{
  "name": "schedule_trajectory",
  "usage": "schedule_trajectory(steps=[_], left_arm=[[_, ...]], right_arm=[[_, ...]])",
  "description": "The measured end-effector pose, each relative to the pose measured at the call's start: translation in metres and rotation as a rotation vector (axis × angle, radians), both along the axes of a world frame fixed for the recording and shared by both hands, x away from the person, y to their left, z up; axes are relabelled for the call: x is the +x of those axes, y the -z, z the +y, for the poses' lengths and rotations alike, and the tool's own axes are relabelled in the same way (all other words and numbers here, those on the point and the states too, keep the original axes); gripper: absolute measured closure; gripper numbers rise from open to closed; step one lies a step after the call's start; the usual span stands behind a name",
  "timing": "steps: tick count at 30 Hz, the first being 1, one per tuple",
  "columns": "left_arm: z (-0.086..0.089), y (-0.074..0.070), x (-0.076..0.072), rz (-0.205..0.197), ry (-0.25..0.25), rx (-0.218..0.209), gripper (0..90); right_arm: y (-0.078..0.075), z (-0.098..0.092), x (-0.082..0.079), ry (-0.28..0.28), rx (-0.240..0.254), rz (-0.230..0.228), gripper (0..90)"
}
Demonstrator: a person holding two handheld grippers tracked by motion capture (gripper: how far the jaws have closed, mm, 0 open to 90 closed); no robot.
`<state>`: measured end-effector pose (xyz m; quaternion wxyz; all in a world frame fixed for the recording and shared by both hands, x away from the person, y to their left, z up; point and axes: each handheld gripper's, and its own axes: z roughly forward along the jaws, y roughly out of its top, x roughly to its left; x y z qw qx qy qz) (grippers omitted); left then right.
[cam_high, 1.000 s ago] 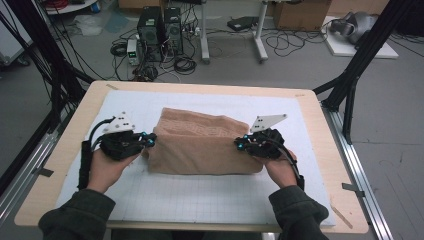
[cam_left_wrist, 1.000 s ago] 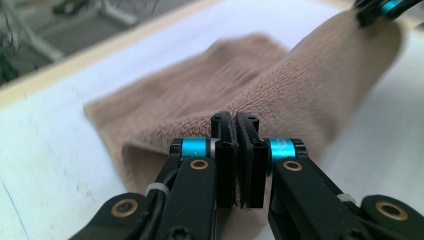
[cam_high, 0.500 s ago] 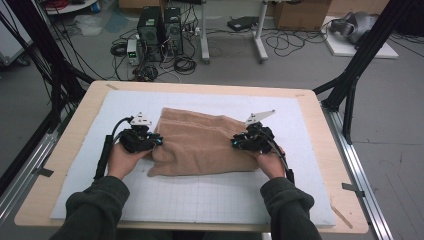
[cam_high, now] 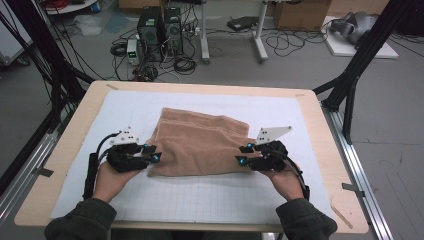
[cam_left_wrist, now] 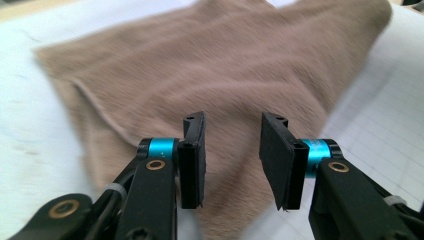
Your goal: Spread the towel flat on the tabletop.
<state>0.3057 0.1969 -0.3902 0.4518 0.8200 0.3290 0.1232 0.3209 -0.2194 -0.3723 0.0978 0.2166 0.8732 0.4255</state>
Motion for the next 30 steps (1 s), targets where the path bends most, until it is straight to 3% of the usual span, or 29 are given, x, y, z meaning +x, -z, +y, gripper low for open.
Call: schedule_trajectory(steps=[6, 8, 9, 12, 15, 20, 30], left_arm=[[-0.022, 0.028, 0.008, 0.067, 0.035, 0.096, 57.5], [-0.03, 0.036, 0.013, 0.079, 0.055, 0.16, 57.2], [-0.035, 0.042, 0.016, 0.088, 0.065, 0.207, 58.2], [-0.039, 0.044, 0.017, 0.058, 0.053, 0.233, 71.0], [-0.038, 0.043, 0.016, 0.054, 0.067, 0.241, 83.9], [-0.032, 0.03, 0.005, 0.023, 0.098, 0.23, 85.8], [-0.009, -0.009, -0.028, -0.052, 0.077, 0.102, 85.9]], right_arm=[[0.032, -0.001, 0.0, 0.037, -0.021, 0.054, 56.9], [0.041, 0.003, 0.005, 0.047, -0.039, 0.064, 58.9], [0.046, 0.005, 0.008, 0.06, -0.037, 0.076, 61.4], [0.051, 0.007, 0.015, 0.087, -0.021, 0.093, 68.6], [0.049, 0.009, 0.016, 0.081, -0.037, 0.073, 74.1], [0.033, 0.008, 0.006, 0.071, -0.046, 0.012, 76.5], [-0.003, 0.01, -0.006, 0.019, -0.021, -0.027, 76.2]])
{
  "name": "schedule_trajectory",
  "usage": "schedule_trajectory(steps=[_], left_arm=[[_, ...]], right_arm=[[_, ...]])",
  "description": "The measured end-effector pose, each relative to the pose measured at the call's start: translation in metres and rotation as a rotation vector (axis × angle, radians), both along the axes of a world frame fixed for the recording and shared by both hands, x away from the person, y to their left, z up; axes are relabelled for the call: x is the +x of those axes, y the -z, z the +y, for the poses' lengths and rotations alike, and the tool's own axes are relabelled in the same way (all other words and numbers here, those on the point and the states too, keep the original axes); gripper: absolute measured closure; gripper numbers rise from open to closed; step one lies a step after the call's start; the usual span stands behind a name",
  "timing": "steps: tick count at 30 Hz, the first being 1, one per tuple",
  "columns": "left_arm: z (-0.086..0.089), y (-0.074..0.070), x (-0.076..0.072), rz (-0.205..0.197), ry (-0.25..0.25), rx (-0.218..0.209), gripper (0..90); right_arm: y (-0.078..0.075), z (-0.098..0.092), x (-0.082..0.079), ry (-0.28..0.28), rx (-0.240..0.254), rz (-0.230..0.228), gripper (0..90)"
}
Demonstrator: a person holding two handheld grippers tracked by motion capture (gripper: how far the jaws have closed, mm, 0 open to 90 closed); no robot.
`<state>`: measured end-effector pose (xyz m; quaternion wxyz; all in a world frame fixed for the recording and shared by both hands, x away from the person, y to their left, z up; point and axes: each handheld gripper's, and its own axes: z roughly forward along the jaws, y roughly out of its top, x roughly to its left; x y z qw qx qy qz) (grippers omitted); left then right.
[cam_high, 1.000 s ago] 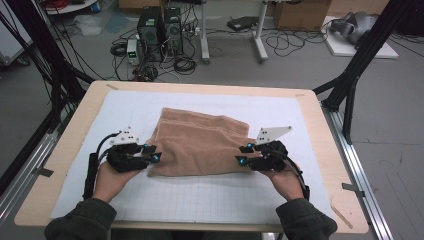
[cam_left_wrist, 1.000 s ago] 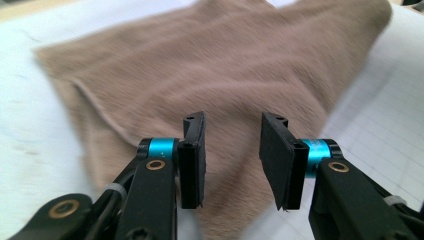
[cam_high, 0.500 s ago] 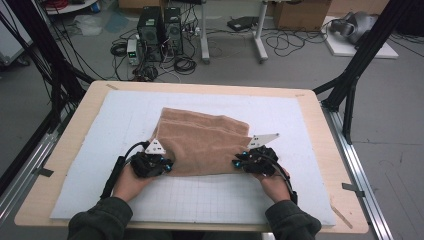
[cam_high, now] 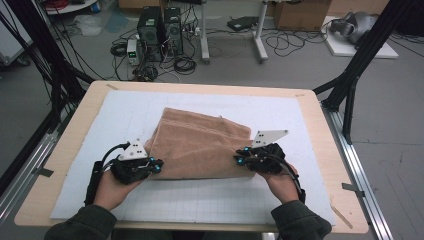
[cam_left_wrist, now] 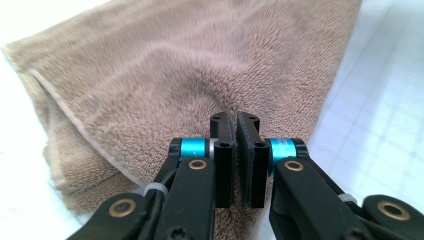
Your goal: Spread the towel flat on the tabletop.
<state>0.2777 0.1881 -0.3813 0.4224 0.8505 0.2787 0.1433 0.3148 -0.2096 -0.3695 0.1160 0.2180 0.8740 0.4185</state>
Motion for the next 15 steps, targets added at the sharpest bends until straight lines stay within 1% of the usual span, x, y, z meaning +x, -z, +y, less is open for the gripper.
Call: schedule_trajectory(steps=[2, 3, 4, 5, 6, 7, 8, 9, 10, 11, 12, 13, 14, 15], left_arm=[[0.002, -0.005, -0.005, 0.004, 0.008, -0.034, 85.9], [0.002, -0.007, -0.006, 0.003, 0.013, -0.041, 85.9], [0.002, -0.007, -0.008, 0.005, 0.021, -0.04, 85.9], [0.0, -0.005, -0.008, 0.016, 0.031, -0.032, 85.9], [-0.002, -0.002, -0.008, 0.015, 0.036, -0.013, 85.8], [-0.003, 0.0, -0.008, 0.02, 0.037, -0.004, 85.7], [-0.003, 0.004, -0.007, 0.032, 0.038, -0.003, 85.3], [-0.003, 0.008, -0.004, 0.048, 0.041, -0.01, 84.6], [-0.002, 0.011, -0.003, 0.06, 0.038, -0.021, 82.1], [-0.001, 0.012, 0.0, 0.072, 0.036, -0.021, 76.0], [-0.001, 0.013, 0.001, 0.073, 0.028, -0.023, 70.4], [0.0, 0.013, 0.002, 0.069, 0.027, -0.022, 66.3], [0.0, 0.013, 0.003, 0.079, 0.028, -0.037, 64.4], [0.0, 0.014, 0.005, 0.081, 0.027, -0.035, 63.0]], right_arm=[[-0.005, 0.001, -0.001, -0.01, 0.017, 0.0, 78.2], [-0.007, 0.001, 0.0, -0.013, 0.031, -0.005, 79.3], [-0.009, 0.001, 0.0, -0.014, 0.041, -0.008, 79.3], [-0.01, 0.001, 0.003, -0.013, 0.044, -0.006, 79.3], [-0.009, 0.002, 0.007, -0.01, 0.035, 0.008, 79.4], [-0.005, 0.003, 0.011, -0.003, 0.025, 0.021, 79.6], [-0.002, 0.003, 0.014, 0.002, 0.015, 0.038, 79.7], [0.004, 0.004, 0.017, 0.009, 0.011, 0.06, 79.7], [0.012, 0.005, 0.021, 0.008, 0.012, 0.095, 79.7], [0.016, 0.005, 0.022, 0.001, 0.007, 0.11, 79.4], [0.021, 0.006, 0.021, -0.005, 0.002, 0.128, 79.2], [0.023, 0.005, 0.021, -0.013, 0.008, 0.133, 79.2], [0.024, 0.004, 0.02, -0.016, 0.013, 0.133, 79.3], [0.025, 0.003, 0.018, -0.019, 0.023, 0.133, 79.6]])
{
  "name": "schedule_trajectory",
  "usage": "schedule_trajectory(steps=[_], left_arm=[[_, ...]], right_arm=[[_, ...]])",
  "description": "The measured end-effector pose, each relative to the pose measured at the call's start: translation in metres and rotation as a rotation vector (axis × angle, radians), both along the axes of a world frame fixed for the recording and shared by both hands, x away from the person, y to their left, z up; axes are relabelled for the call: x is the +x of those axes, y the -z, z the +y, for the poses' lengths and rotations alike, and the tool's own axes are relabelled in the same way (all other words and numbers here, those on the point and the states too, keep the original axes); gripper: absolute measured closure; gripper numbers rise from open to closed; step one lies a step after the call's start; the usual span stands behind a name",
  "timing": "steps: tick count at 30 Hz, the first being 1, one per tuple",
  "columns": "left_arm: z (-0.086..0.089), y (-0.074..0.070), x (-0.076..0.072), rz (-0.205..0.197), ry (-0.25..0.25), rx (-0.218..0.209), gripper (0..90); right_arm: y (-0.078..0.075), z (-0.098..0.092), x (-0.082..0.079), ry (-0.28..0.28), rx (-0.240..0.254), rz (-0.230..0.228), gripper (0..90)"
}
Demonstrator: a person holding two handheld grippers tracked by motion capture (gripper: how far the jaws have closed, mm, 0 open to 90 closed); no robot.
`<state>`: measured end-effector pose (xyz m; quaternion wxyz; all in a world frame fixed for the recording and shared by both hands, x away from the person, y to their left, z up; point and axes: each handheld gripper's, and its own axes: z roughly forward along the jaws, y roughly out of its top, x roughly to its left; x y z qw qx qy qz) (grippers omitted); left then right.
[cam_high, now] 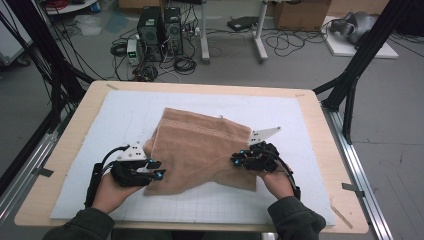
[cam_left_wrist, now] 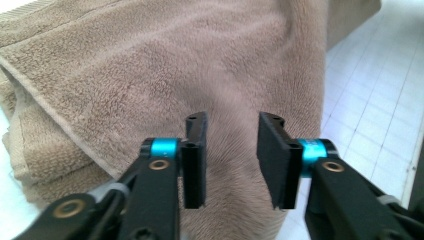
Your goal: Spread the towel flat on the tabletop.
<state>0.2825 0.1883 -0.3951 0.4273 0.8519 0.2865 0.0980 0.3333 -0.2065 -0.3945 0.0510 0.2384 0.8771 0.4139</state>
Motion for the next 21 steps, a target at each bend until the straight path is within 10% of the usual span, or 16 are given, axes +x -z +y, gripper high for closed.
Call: schedule_trajectory(steps=[8, 12, 21], left_arm=[[-0.015, 0.04, 0.014, 0.09, 0.005, 0.135, 65.0], [-0.014, 0.043, 0.009, 0.037, -0.023, 0.111, 71.3], [-0.002, 0.035, 0.006, 0.068, -0.012, 0.056, 89.7]], right_arm=[[0.002, -0.005, -0.008, -0.014, 0.043, 0.011, 77.7], [0.004, -0.003, -0.016, -0.046, 0.05, 0.005, 75.9], [0.01, 0.002, -0.022, -0.086, 0.028, 0.019, 80.7]])
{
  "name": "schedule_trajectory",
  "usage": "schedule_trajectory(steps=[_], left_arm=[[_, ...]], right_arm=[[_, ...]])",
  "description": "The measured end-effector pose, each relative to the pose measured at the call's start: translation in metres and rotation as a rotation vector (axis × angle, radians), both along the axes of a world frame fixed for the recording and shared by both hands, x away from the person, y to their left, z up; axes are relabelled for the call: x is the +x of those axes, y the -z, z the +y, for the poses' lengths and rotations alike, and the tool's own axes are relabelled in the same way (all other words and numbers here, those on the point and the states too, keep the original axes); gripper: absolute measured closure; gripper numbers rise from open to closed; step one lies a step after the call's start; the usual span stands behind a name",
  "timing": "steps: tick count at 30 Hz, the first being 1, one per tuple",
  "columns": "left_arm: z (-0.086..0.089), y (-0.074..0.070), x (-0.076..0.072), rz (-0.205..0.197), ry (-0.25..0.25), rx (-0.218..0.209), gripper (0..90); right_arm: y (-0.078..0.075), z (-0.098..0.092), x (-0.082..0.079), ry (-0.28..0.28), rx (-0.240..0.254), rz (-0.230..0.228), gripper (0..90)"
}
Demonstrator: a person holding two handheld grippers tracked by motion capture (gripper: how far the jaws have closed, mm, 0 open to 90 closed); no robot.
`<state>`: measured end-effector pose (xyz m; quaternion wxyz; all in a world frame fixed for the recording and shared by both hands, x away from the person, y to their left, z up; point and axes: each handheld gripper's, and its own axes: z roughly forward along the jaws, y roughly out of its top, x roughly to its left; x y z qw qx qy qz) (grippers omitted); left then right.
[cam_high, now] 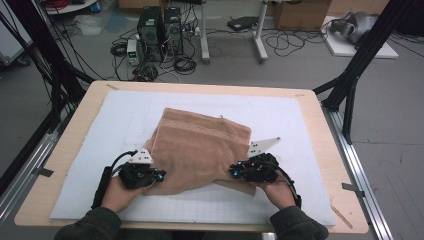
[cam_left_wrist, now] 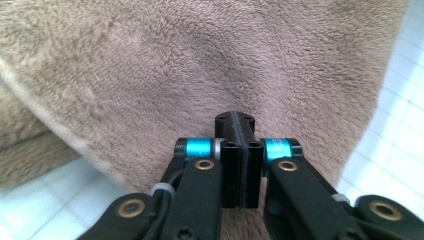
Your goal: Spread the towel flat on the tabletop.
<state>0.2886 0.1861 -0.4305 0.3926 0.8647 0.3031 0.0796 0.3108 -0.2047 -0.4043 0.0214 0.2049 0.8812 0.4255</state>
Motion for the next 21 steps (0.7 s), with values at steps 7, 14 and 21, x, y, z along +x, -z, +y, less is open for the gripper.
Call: schedule_trajectory(steps=[7, 14, 21], left_arm=[[0.012, -0.015, -0.012, -0.041, 0.0, -0.03, 89.6], [0.001, -0.003, 0.0, -0.014, -0.018, 0.007, 59.1], [-0.009, 0.007, 0.004, -0.039, -0.015, 0.075, 69.8]], right_arm=[[-0.015, -0.002, -0.006, -0.009, 0.006, -0.033, 81.8], [-0.018, -0.004, -0.01, -0.018, 0.058, -0.027, 81.9], [-0.009, 0.0, -0.02, -0.047, 0.055, -0.017, 81.9]])
